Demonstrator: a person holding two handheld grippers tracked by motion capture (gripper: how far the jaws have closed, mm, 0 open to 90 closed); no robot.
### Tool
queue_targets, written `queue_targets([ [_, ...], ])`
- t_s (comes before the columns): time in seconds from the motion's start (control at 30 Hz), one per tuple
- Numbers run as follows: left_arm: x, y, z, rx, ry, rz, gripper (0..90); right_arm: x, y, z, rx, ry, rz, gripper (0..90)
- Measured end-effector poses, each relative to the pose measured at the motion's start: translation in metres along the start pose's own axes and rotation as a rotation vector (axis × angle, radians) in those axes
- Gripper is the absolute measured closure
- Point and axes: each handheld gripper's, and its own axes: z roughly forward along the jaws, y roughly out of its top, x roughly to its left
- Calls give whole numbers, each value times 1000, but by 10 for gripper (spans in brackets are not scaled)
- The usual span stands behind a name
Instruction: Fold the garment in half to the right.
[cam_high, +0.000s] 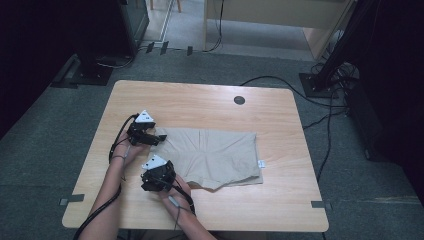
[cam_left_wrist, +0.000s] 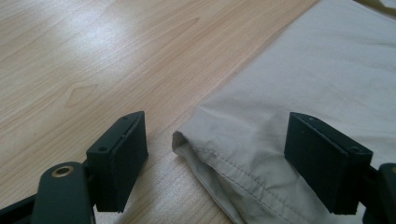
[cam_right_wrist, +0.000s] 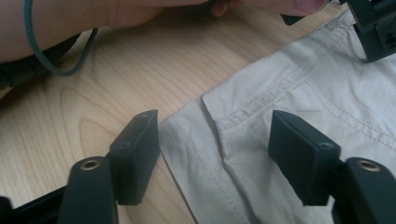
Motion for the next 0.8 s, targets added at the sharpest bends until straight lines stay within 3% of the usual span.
queue_targets([
  [0.13, 0, 0, 0, 2, 3, 5, 214, -1, 0, 0, -19, 11, -8, 571],
  [0.23, 0, 0, 0, 0, 0, 4, 214, 0, -1, -1, -29, 11, -24, 649],
  [0.37, -1, 0, 0, -2, -10, 4, 214, -7, -2, -2, -31, 3, -14, 829],
  [0.53, -4, 0, -1, -4, -60, 26, 214, -12, -3, -3, -31, 15, 20, 853],
  [0.63, -6, 0, 0, 1, -46, 45, 218, -15, -3, -3, -31, 22, 33, 852],
  [0.8, 0, -3, -5, -30, -27, -15, 428, -15, -4, -4, -28, 20, 29, 852],
])
